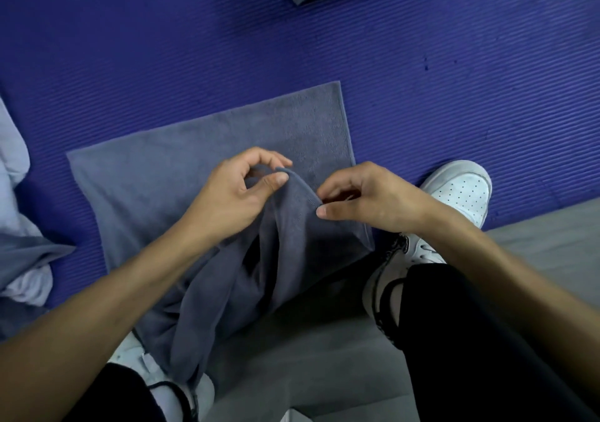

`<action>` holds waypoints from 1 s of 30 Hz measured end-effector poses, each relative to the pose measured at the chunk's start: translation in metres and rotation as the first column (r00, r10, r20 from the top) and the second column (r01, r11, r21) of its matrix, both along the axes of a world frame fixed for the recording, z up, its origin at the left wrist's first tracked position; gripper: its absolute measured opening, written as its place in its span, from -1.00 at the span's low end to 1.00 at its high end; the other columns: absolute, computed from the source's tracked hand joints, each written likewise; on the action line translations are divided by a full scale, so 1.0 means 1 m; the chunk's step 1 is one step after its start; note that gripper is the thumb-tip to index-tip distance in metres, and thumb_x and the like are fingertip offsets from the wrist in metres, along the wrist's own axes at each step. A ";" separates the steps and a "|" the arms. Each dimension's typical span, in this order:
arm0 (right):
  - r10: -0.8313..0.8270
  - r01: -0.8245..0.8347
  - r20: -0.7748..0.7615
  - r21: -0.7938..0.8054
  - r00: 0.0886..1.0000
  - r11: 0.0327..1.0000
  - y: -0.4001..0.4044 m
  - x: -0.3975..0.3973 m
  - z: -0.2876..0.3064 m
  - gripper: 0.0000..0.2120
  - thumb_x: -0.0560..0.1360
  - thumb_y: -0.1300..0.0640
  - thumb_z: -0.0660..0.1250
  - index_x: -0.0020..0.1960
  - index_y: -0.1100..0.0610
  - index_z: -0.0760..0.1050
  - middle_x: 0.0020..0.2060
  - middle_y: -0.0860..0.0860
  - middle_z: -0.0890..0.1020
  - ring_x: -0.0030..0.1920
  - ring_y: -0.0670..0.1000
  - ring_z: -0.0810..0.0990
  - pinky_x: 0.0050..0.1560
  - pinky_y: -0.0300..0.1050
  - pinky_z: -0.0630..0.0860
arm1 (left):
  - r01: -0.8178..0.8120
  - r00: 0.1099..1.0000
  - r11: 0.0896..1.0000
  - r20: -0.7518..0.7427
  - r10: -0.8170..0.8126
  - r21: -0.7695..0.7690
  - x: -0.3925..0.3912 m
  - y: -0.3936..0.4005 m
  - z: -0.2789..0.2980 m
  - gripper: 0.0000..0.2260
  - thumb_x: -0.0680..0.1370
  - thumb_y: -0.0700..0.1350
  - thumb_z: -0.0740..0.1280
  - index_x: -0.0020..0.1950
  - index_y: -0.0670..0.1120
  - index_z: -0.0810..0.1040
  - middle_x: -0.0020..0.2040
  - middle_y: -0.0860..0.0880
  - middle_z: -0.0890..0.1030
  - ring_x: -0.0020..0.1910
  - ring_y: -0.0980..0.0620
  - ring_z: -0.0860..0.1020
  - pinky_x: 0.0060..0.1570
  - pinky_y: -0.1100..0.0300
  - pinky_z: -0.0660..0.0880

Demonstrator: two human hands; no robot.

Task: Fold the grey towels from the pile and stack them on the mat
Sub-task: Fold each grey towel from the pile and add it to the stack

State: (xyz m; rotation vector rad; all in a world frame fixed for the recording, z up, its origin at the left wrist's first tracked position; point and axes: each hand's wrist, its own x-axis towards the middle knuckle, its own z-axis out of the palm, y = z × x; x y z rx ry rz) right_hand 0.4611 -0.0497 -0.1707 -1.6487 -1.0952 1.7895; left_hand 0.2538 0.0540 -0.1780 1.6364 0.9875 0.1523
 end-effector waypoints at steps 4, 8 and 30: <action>-0.033 0.031 0.033 0.037 0.999 0.999 0.010 0.009 0.003 -0.92 0.54 0.17 0.40 -0.04 0.19 0.59 -0.24 0.03 0.64 -0.23 -0.13 0.54 -0.12 -0.18 0.48 | 0.018 1.000 0.999 -0.009 -0.018 -0.045 0.020 0.023 0.004 -0.89 0.56 -0.07 0.36 -0.11 0.12 0.50 -0.34 0.10 0.57 -0.36 0.17 0.47 -0.27 0.34 0.41; -0.071 0.070 0.029 0.032 0.997 0.997 0.013 0.014 0.001 -0.90 0.60 0.15 0.32 0.00 0.20 0.50 -0.26 0.00 0.55 -0.25 -0.05 0.47 -0.15 -0.08 0.43 | -0.017 1.000 0.998 -0.003 0.017 -0.067 0.034 0.041 0.012 -0.90 0.54 -0.12 0.44 -0.10 0.03 0.54 -0.37 -0.29 0.51 -0.40 -0.04 0.34 -0.39 0.17 0.30; -0.359 0.300 0.164 0.300 0.919 0.906 0.026 -0.007 0.006 -0.89 0.48 0.21 0.45 -0.07 0.03 0.59 -0.16 -0.10 0.65 -0.10 -0.14 0.63 -0.06 -0.33 0.51 | -0.047 0.993 0.981 -0.118 0.025 -0.187 0.034 0.039 0.035 -0.96 0.50 -0.20 0.46 -0.11 -0.08 0.69 -0.31 0.04 0.68 -0.36 0.19 0.58 -0.24 0.32 0.49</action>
